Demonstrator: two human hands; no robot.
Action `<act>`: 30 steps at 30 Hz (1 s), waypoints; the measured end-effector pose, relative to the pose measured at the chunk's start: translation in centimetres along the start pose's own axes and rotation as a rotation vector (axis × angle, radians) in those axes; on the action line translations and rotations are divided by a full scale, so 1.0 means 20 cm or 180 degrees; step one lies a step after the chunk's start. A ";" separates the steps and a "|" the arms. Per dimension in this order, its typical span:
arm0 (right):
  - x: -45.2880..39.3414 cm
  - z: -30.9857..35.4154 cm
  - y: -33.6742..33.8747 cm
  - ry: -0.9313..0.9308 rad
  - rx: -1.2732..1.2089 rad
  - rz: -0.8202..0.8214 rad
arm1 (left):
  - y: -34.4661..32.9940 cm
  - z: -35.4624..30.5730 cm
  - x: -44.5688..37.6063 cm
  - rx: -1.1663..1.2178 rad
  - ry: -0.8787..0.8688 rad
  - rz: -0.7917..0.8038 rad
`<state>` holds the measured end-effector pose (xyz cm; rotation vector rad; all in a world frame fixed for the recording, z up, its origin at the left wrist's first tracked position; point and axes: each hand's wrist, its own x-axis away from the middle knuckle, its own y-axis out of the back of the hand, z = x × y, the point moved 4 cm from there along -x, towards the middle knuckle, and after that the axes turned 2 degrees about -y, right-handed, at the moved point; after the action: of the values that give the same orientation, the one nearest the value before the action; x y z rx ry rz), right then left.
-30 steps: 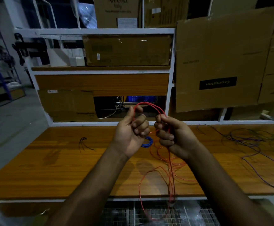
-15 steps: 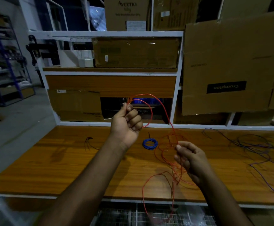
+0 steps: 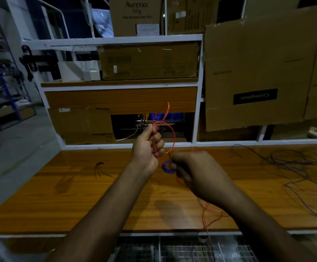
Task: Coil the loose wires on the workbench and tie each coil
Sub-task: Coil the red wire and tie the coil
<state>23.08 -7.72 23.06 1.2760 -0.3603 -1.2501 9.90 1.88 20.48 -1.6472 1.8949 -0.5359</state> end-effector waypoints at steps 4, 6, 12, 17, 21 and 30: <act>-0.08 -0.08 0.10 -0.0392 -0.1093 -0.1041 | 0.01 0.01 0.00 0.0013 0.0004 -0.0032; -0.08 -0.11 0.13 -0.0427 -0.1335 -0.1440 | 0.02 0.02 0.01 0.0013 0.0013 -0.0109; -0.03 -0.16 0.20 -0.0356 -0.1721 -0.1897 | 0.07 0.02 0.01 0.0130 0.0120 -0.0233; -0.02 -0.31 0.07 -0.0693 -0.0898 -0.1838 | 0.08 -0.03 0.00 0.0260 0.0028 -0.0144; 0.02 -0.36 -0.05 -0.0923 -0.0500 -0.2003 | 0.08 -0.06 -0.03 0.0331 0.0022 -0.0053; 0.06 -0.09 -0.10 -0.0309 0.1105 -0.1018 | 0.07 -0.02 -0.04 0.0237 0.0037 -0.0032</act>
<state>23.93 -7.36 20.38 1.6174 -0.4708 -1.5715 8.67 2.84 20.05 -1.6099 1.8532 -0.6141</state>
